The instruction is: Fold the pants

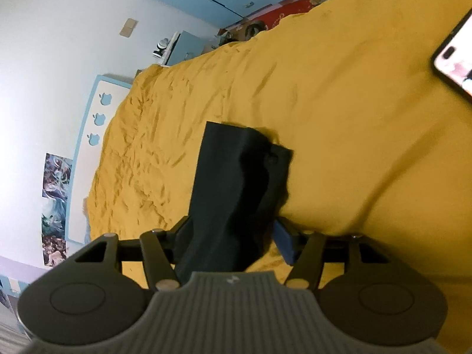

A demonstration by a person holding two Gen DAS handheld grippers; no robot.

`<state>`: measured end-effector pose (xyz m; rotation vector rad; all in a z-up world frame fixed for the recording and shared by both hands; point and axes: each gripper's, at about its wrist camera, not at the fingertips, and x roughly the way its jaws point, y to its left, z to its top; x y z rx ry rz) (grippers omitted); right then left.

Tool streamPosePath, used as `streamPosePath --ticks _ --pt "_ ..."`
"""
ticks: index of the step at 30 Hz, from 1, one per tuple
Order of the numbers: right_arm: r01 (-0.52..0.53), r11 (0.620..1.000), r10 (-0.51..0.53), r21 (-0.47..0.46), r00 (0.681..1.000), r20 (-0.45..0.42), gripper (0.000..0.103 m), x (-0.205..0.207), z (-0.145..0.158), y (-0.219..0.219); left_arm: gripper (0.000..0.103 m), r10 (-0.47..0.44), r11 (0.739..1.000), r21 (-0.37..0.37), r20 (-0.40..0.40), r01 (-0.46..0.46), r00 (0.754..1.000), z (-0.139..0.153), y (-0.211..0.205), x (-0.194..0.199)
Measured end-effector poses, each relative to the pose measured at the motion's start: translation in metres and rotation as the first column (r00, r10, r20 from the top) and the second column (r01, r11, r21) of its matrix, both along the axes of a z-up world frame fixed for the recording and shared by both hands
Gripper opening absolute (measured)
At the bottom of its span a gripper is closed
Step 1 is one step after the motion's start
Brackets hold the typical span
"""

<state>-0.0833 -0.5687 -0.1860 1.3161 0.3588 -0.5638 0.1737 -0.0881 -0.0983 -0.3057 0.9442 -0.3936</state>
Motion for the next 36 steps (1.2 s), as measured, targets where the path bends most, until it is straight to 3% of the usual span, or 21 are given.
streamPosePath --ticks 5,7,10,13,23,26,29,36 --pt "0.055 0.998 -0.055 -0.007 0.998 0.007 0.043 0.008 -0.007 -0.004 0.055 -0.019 0.999 0.033 -0.072 0.021 0.997 -0.026 -0.008 -0.002" --pt "0.033 0.999 -0.033 -0.017 0.999 -0.023 0.02 0.011 -0.009 -0.004 0.055 -0.023 0.999 0.036 -0.083 0.026 0.996 -0.036 -0.008 -0.002" --pt "0.011 1.0 -0.011 -0.012 0.999 -0.041 0.007 0.01 -0.012 -0.008 0.055 -0.036 0.998 0.039 -0.074 0.039 0.997 -0.04 -0.003 -0.008" --pt "0.01 0.999 -0.01 -0.031 1.0 -0.002 0.004 0.008 -0.004 -0.009 0.055 -0.039 0.998 0.045 -0.078 0.043 0.996 -0.04 -0.006 -0.007" --pt "-0.102 0.957 0.107 -0.273 0.994 0.004 0.004 0.043 0.064 0.024 0.055 -0.018 0.997 -0.072 -0.12 0.009 0.993 -0.034 0.013 0.0" --pt "-0.163 0.917 0.172 -0.363 0.985 -0.007 0.004 0.057 0.085 0.048 0.055 0.007 0.995 -0.101 -0.126 -0.02 0.992 -0.029 0.026 0.0" --pt "-0.24 0.855 0.252 -0.46 0.967 -0.038 0.004 0.073 0.1 0.078 0.055 0.026 0.992 -0.117 -0.123 -0.041 0.992 -0.024 0.043 -0.002" --pt "-0.409 0.657 0.439 -0.634 0.89 -0.119 0.004 0.114 0.128 0.165 0.055 0.103 0.974 -0.19 -0.132 -0.127 0.986 -0.011 0.089 -0.007"
